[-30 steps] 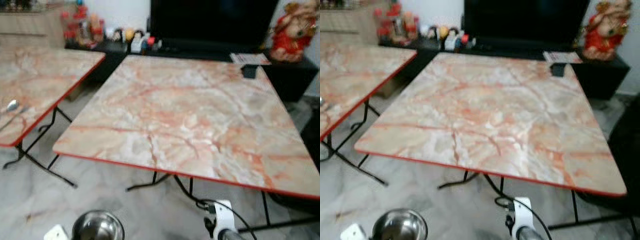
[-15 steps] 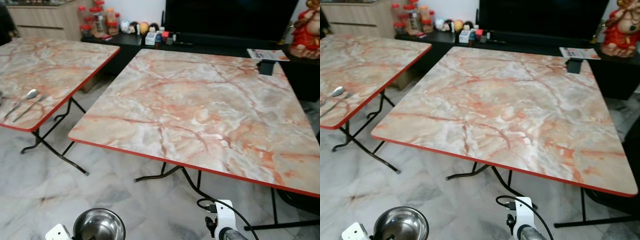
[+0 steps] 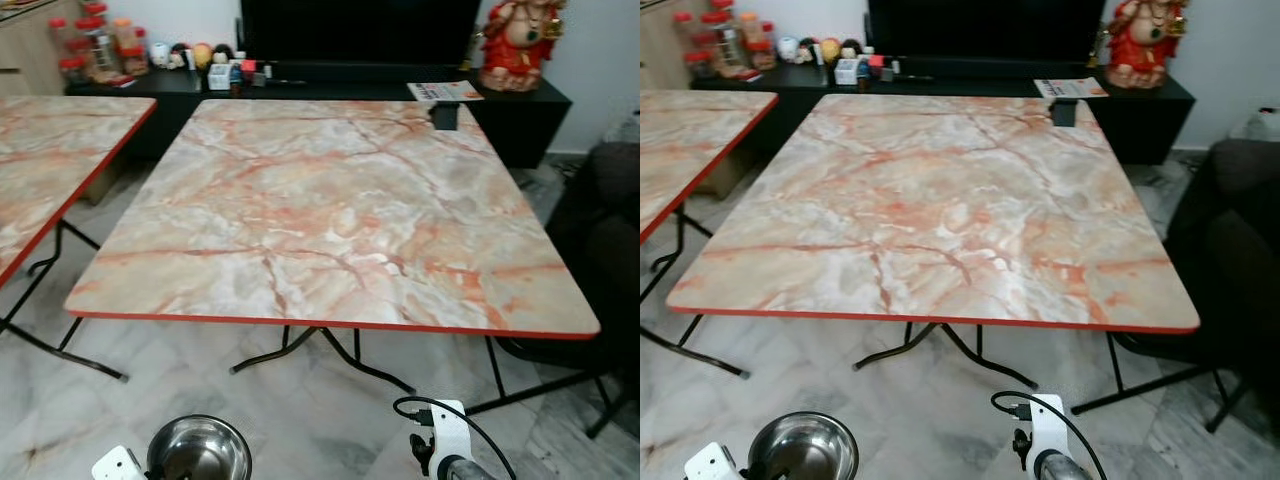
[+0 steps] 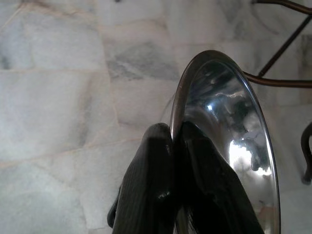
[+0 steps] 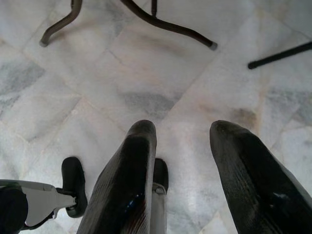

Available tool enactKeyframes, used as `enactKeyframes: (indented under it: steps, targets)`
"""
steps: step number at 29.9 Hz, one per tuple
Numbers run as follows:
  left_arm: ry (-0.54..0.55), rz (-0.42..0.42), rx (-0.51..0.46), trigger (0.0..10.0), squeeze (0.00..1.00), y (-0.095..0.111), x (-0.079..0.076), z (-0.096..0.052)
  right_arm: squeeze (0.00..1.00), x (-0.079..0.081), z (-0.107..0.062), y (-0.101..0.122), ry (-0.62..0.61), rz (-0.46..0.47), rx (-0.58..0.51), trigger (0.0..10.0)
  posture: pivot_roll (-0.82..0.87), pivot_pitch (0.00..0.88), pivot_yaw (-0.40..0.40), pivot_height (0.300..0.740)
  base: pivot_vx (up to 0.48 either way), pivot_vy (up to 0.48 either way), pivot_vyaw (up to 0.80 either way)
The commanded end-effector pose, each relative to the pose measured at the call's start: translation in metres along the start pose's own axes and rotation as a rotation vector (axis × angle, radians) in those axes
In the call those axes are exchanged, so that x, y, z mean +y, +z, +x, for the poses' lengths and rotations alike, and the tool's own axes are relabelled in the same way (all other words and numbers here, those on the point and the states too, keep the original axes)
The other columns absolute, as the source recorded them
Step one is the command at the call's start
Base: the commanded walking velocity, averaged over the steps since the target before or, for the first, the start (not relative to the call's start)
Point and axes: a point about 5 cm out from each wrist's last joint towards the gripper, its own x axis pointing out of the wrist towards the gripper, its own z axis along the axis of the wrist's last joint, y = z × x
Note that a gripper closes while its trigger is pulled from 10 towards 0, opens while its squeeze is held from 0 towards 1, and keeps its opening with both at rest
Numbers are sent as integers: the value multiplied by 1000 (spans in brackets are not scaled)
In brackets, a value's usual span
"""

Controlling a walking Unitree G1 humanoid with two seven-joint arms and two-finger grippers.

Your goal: Setting the table

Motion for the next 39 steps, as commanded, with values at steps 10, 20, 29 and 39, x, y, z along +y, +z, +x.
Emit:
enactKeyframes:
  steps: [10, 20, 29, 39]
  targets:
    - [-6, 46, -9, 10000, 0, 6, 0, 2, 0, 1, 0, 2, -2, 20, -15, 10000, -5, 0, -19, 732, 0, -202, -58]
    - [-5, 46, -9, 10000, 0, 4, 1, 1, 0, 1, 0, 1, -5, 18, -13, 10000, -3, 0, -19, 732, 0, -425, 0]
    - [19, 31, -23, 10000, 0, 6, 5, 1, 0, 1, 0, 0, -4, 10, -9, 10000, -2, 0, -25, 732, 0, -143, 0]
    - [174, -122, -317, 10000, 0, 45, 23, -2, 0, -1, 0, 1, 1, -6, -6, 10000, 33, 0, -50, 732, 0, 0, 0]
